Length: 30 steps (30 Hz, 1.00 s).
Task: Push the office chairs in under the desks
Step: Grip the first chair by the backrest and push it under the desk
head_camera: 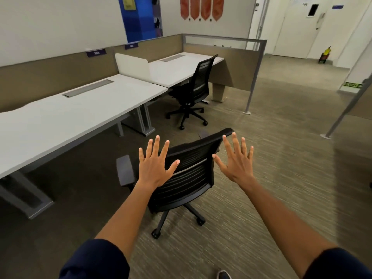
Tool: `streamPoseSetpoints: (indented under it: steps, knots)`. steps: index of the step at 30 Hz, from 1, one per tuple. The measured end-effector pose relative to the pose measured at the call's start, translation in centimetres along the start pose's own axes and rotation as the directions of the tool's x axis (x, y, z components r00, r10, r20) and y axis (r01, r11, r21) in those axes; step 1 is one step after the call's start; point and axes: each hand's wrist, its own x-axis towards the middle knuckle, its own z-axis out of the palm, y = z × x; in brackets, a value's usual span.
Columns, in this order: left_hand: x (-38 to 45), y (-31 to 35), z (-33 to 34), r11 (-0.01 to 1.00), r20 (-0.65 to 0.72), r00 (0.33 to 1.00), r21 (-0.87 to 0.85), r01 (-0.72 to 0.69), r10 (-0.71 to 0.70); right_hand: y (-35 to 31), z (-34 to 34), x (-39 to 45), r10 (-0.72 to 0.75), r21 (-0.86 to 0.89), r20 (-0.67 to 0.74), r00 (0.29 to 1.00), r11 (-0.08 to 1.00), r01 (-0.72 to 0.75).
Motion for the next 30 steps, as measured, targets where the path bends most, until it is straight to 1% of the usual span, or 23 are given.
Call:
streamPoseSetpoints:
  steps: [5, 9, 11, 13, 16, 18, 21, 24, 27, 30]
  knots:
    - [3.7, 0.8, 1.2, 0.986, 0.038, 0.986, -0.032, 0.162, -0.161, 2.5, 0.6, 8.0, -0.114, 0.008, 0.045, 0.992, 0.993, 0.114]
    - [5.7, 1.7, 2.6, 0.954, 0.072, 0.953, -0.036, 0.297, -0.294, 5.0, 1.9, 14.5, -0.206, -0.081, 0.171, 0.964, 0.972, 0.222]
    - [5.7, 1.8, 3.1, 0.946, 0.025, 0.946, 0.035, 0.323, -0.324, 6.1, 2.6, 16.8, -0.23, -0.117, 0.226, 0.947, 0.958, 0.261]
    - [5.8, 2.1, 3.3, 0.93, -0.066, 0.935, 0.098, 0.353, -0.348, 6.9, 3.1, 18.9, -0.299, -0.074, 0.249, 0.921, 0.943, 0.326]
    - [6.4, 1.8, 3.2, 0.916, -0.125, 0.921, 0.118, 0.383, -0.369, 6.5, 3.6, 20.5, -0.415, 0.082, 0.188, 0.89, 0.91, 0.407]
    - [6.8, 0.9, 3.4, 0.911, -0.149, 0.914, 0.118, 0.395, -0.377, 5.9, 4.5, 21.0, -0.447, 0.16, 0.1, 0.889, 0.889, 0.429]
    - [7.0, -1.0, 3.5, 0.906, -0.193, 0.901, 0.098, 0.412, -0.389, 4.4, 5.4, 21.3, -0.481, 0.217, -0.03, 0.876, 0.853, 0.475]
    - [7.3, -3.6, 3.6, 0.896, -0.207, 0.889, 0.096, 0.433, -0.407, 2.3, 6.2, 21.6, -0.501, 0.249, -0.119, 0.857, 0.821, 0.514]
    - [7.8, -6.0, 3.5, 0.88, -0.195, 0.876, 0.099, 0.464, -0.441, 0.4, 7.6, 21.7, -0.511, 0.255, -0.139, 0.848, 0.809, 0.529]
    - [8.5, -8.5, 3.3, 0.868, -0.176, 0.874, 0.137, 0.478, -0.454, -1.9, 8.4, 22.3, -0.506, 0.262, -0.118, 0.854, 0.814, 0.518]
